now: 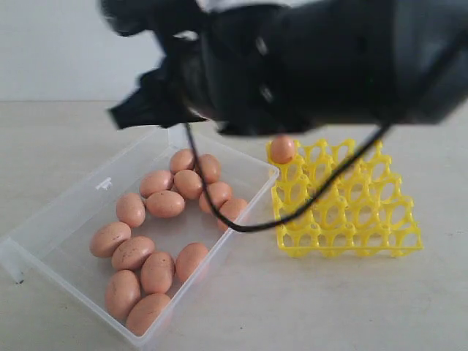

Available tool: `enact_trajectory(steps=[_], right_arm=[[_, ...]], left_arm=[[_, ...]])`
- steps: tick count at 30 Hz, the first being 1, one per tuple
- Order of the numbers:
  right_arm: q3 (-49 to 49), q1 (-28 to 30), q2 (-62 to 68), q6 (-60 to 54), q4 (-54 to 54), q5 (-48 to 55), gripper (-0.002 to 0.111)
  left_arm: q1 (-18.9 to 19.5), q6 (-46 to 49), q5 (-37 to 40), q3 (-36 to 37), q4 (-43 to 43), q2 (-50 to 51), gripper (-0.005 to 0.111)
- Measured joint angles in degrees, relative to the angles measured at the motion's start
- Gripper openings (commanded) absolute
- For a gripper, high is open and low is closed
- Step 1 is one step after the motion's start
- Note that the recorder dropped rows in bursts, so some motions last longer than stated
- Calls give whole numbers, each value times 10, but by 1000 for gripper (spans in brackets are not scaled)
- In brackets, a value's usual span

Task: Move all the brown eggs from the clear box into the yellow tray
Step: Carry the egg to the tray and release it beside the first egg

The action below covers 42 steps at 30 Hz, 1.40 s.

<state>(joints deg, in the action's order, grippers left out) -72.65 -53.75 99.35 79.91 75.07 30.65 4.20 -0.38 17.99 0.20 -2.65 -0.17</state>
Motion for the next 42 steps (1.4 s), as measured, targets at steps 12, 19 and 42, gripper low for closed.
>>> enact_trajectory(steps=[12,19,42], right_arm=[[45,496,35,243,226,-567,-1],[17,648,149,38,142,-931,-1],[15,510,233,-351,16,-754,-1]], left_arm=[[0,0,0,0,0,0,-4],[0,0,0,0,0,0,-4],[0,0,0,0,0,0,-4]])
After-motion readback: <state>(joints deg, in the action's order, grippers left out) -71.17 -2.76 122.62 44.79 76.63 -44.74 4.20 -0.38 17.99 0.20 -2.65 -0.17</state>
